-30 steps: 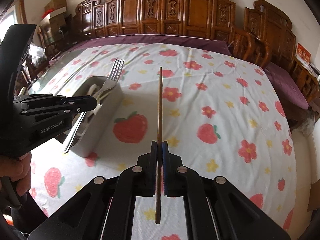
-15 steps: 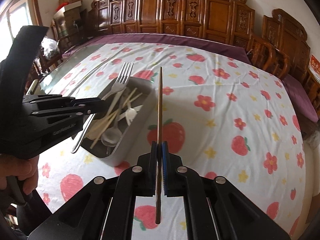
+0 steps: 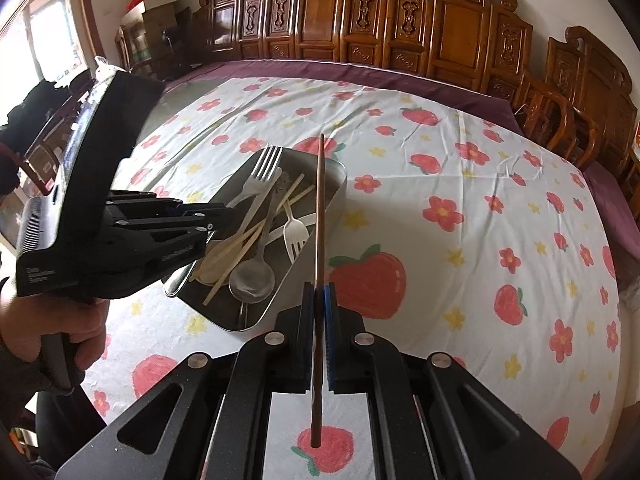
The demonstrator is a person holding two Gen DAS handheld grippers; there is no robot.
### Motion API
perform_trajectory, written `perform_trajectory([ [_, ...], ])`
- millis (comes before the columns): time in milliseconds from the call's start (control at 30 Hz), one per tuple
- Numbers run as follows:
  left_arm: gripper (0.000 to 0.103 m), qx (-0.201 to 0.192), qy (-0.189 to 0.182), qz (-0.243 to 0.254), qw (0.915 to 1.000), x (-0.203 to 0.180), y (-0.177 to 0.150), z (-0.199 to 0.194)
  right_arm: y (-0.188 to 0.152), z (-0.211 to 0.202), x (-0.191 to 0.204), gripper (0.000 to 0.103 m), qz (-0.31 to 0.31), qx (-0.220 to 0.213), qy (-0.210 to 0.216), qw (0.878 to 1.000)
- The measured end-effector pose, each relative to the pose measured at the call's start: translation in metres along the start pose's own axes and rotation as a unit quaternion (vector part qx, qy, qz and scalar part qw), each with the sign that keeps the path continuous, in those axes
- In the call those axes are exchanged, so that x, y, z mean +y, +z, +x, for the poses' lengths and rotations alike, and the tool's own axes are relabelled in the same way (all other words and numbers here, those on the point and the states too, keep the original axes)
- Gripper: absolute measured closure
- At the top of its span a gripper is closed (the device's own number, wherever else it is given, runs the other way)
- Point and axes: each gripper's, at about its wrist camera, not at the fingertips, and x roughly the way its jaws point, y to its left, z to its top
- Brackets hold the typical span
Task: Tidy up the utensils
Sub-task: 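Carry the metal fork and chopstick over the tray with both grippers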
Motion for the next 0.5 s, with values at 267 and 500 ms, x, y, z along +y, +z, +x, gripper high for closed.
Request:
perform_trajectory([
  [267,0.096,-0.001,0.002,0.001,1.0000,0.002,0.006,0.006,0.002,0.003,0.003,0.097,0.002,0.002,0.006,1.000],
  [500,0.096,0.002,0.002,0.000,1.0000,0.004,0.012,0.012,0.003,0.004,0.004,0.097,0.004,0.002,0.005,1.000],
])
